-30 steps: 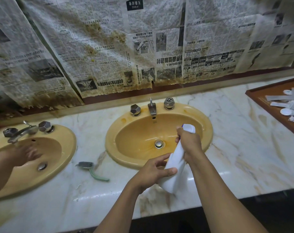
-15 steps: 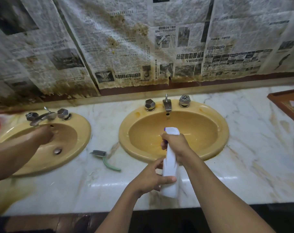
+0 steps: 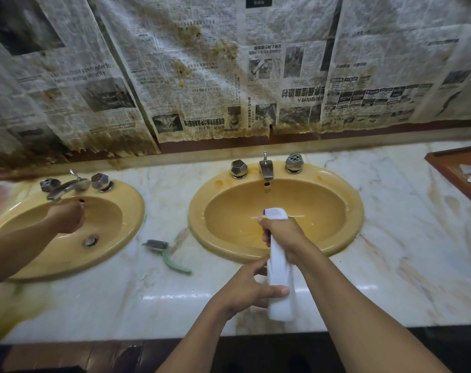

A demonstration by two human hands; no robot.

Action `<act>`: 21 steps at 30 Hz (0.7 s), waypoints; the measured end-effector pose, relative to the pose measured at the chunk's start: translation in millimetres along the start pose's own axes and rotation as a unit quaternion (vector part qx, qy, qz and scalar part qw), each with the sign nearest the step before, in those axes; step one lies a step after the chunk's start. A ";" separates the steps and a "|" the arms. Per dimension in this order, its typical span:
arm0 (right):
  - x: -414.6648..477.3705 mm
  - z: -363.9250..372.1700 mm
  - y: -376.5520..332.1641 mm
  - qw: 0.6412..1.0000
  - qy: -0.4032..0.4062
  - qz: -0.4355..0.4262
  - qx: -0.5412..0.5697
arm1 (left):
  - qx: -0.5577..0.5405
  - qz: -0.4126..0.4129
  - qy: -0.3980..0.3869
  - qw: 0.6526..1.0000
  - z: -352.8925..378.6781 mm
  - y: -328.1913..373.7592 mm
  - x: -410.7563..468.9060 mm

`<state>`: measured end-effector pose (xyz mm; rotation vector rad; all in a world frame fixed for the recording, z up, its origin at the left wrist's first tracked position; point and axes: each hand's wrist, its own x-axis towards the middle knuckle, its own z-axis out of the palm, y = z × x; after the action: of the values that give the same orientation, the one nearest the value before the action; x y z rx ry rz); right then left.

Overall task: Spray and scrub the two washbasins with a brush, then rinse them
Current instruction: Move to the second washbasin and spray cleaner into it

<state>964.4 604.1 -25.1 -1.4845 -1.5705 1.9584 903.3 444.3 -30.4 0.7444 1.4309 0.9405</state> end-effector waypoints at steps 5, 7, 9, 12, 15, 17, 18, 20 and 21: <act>-5.7 -18.8 0.7 0.998 -0.013 -0.019 0.053 | 0.035 0.008 -0.013 0.999 0.8 2.7 9.7; -8.3 -31.0 -2.8 0.994 -0.074 -0.015 0.082 | 0.059 0.017 -0.005 0.998 -5.1 -0.6 12.2; -8.1 -42.9 -6.7 0.991 -0.126 -0.014 0.052 | 0.097 0.003 0.063 0.993 -16.5 -4.9 11.9; -4.6 -53.3 -10.5 0.990 -0.135 -0.022 -0.034 | 0.192 -0.004 0.231 0.954 -44.5 -21.5 10.9; -4.1 -56.4 -13.0 0.981 -0.115 -0.027 -0.156 | 0.278 -0.011 0.354 0.893 -70.8 -36.2 8.6; -3.7 -55.6 -12.6 0.971 -0.109 -0.016 -0.212 | 0.309 -0.059 0.364 0.876 -81.5 -41.3 10.5; -3.0 -54.8 -11.8 0.969 -0.108 -0.016 -0.222 | 0.320 -0.092 0.353 0.874 -84.9 -43.3 13.2; 0.2 -53.0 -11.3 0.966 -0.111 -0.031 -0.232 | 0.349 -0.147 0.324 0.867 -88.6 -47.8 21.8; 1.4 -53.5 -12.6 0.963 -0.121 -0.036 -0.237 | 0.367 -0.166 0.307 0.862 -88.5 -50.1 26.9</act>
<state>1001.3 642.3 -11.0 -1.3466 -2.2936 1.8617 817.4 434.1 -90.4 0.7210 2.4634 0.3286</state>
